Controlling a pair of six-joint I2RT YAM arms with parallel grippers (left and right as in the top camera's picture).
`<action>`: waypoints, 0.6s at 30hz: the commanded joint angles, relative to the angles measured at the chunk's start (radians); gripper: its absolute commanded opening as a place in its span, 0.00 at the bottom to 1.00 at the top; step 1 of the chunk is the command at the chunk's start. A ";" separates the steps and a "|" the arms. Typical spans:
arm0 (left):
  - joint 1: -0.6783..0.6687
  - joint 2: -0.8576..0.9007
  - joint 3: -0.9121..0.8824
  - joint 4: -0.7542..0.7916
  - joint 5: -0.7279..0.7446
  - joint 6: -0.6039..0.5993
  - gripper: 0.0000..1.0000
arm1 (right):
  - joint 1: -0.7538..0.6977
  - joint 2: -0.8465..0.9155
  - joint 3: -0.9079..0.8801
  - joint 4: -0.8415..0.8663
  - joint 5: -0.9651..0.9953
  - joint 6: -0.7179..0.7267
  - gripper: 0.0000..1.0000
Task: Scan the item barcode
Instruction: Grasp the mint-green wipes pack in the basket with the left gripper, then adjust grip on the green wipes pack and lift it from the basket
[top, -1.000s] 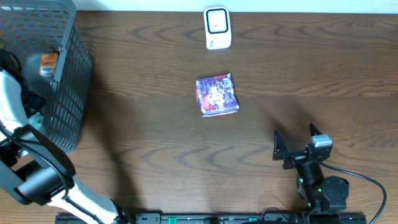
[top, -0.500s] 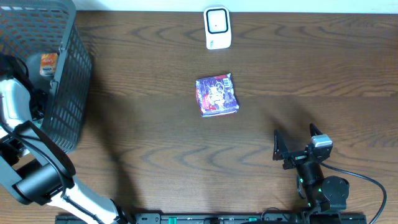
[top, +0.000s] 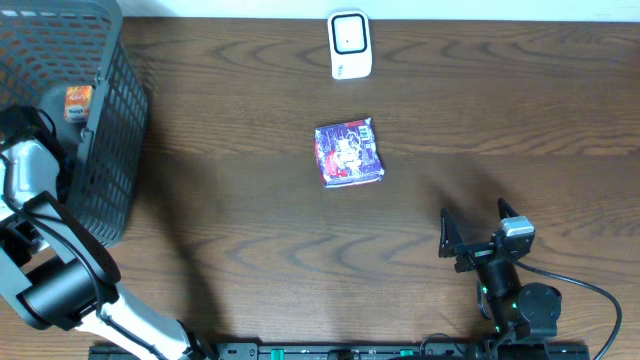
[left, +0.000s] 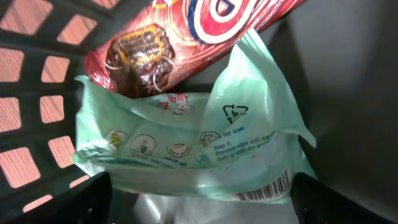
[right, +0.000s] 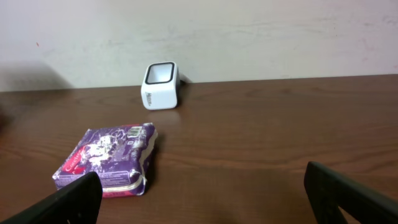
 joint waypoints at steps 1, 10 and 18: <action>0.008 0.017 -0.038 0.014 -0.024 0.018 0.91 | -0.005 -0.005 -0.004 -0.001 0.000 -0.013 0.99; 0.008 0.019 -0.099 0.061 0.053 0.018 0.75 | -0.005 -0.005 -0.004 -0.001 0.000 -0.013 0.99; 0.008 0.018 -0.100 0.046 0.050 0.018 0.08 | -0.005 -0.005 -0.004 -0.001 0.000 -0.013 0.99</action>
